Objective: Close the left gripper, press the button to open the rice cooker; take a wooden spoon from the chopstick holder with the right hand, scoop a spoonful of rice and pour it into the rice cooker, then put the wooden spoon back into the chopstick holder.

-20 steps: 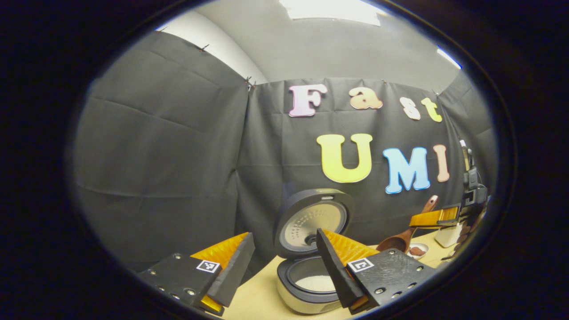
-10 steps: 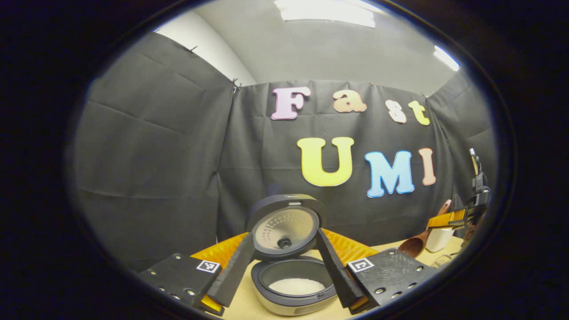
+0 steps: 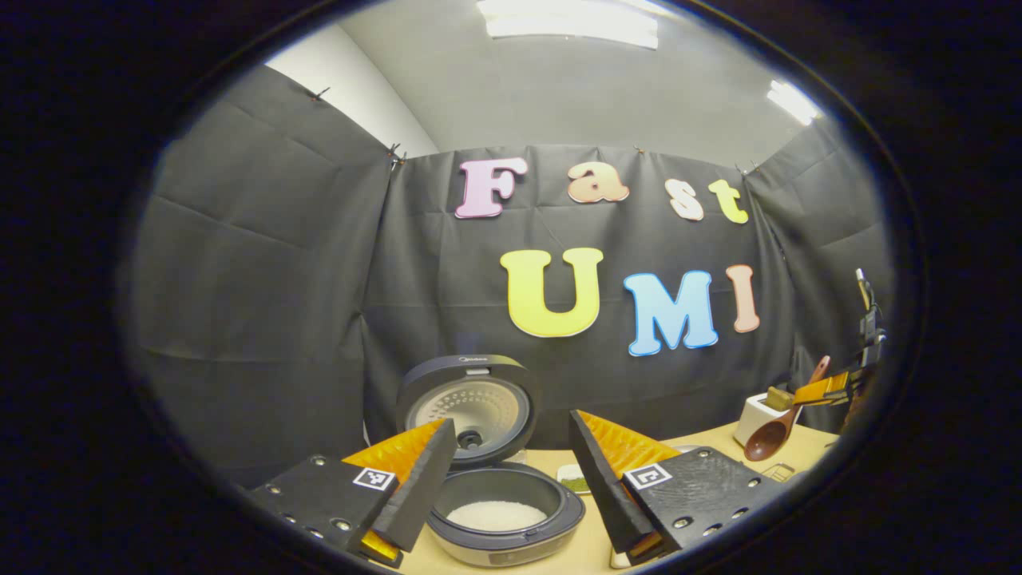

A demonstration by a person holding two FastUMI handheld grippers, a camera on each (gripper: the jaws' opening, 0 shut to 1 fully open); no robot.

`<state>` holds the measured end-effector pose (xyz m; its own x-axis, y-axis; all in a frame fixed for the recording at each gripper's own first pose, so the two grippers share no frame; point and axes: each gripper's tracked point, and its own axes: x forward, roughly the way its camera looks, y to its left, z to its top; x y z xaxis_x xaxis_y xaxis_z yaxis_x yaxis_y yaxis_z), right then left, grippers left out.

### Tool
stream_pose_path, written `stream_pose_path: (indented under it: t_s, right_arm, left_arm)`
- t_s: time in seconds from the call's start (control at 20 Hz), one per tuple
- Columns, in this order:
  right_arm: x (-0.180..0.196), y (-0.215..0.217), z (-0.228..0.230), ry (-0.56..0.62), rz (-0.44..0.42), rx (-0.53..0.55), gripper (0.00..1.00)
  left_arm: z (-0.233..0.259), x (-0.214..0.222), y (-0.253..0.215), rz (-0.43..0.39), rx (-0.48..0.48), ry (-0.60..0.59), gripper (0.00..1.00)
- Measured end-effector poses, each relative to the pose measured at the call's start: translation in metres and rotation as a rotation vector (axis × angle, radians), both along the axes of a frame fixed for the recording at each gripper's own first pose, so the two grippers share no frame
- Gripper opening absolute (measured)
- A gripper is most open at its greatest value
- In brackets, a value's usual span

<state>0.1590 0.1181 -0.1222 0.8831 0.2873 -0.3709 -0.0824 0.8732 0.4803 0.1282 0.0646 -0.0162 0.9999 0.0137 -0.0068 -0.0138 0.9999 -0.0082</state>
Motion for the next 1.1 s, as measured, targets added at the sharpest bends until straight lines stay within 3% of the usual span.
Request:
stream_pose_path:
  t_s: [0.45,1.1]
  right_arm:
    - [-0.021,-0.056,-0.049,0.064,-0.049,-0.131,0.11]
    - [-0.039,-0.064,-0.126,0.175,-0.013,-0.226,0.11]
  left_arm:
    - [0.011,-0.012,-0.02,-0.015,0.034,-0.006,0.88]
    - [0.015,-0.037,-0.005,0.044,0.07,0.006,0.89]
